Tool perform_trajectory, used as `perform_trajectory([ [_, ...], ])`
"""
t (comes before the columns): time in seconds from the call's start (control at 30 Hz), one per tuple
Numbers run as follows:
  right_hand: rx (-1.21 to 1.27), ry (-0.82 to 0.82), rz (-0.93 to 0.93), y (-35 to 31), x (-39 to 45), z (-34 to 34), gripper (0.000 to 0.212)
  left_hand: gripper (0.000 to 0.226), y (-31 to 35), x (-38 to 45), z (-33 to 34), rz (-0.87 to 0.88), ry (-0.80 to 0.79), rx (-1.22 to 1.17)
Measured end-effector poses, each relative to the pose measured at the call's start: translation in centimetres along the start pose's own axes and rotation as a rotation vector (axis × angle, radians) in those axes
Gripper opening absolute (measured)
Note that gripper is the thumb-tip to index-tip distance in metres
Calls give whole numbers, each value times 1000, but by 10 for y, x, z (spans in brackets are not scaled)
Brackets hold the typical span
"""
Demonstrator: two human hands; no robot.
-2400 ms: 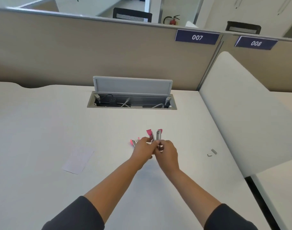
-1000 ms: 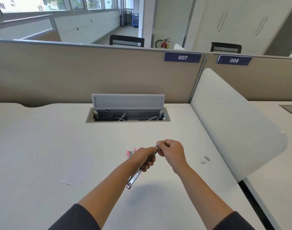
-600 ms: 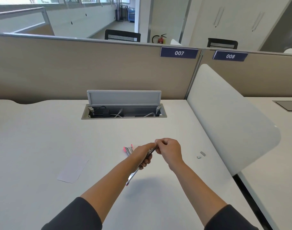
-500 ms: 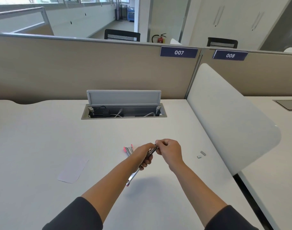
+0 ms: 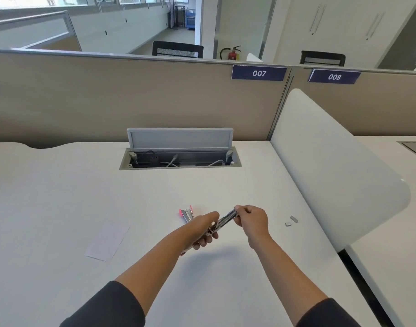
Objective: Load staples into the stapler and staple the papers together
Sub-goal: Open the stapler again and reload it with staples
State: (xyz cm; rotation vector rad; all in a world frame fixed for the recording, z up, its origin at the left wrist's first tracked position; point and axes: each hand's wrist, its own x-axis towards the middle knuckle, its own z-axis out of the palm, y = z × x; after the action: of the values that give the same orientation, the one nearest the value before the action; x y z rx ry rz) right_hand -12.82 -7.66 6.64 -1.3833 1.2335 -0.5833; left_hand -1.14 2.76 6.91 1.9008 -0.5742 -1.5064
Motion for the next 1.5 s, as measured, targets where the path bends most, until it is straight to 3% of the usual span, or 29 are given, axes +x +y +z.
perform_trajectory([
  [0.2, 256, -107, 212, 15, 14, -9, 21, 39, -3, 4, -12, 42, -176, -105],
  [0.47, 310, -206, 251, 36, 23, -12, 16, 19, -9, 11, -8, 57, -127, -111],
  [0.57, -20, -201, 98, 44, 32, -23, 19, 16, -12, 14, -7, 46, -85, -56],
  [0.67, -603, 4, -213, 52, 52, -53, 19, 18, -16, 16, -10, 61, -52, -2],
  [0.73, -842, 76, -328, 62, 70, -82, 28, 21, -19, 18, -12, 67, -46, 17],
  [0.9, -1149, -41, -291, 82, 104, -132, 38, 28, -17, 20, -9, 74, -57, 22],
  [1.13, -1208, -122, -316, 82, 115, -138, 23, 28, -14, 25, -8, 74, -61, 55],
  [1.37, -1299, -88, -264, 70, 112, -132, 26, 28, -10, 21, -11, 91, -71, 93],
  [1.43, -1227, -77, -292, 62, 105, -122, 23, 26, -9, 20, -13, 99, -79, 111],
  [1.5, -982, -63, -376, 47, 91, -101, 19, 24, -7, 17, -16, 99, -85, 130],
])
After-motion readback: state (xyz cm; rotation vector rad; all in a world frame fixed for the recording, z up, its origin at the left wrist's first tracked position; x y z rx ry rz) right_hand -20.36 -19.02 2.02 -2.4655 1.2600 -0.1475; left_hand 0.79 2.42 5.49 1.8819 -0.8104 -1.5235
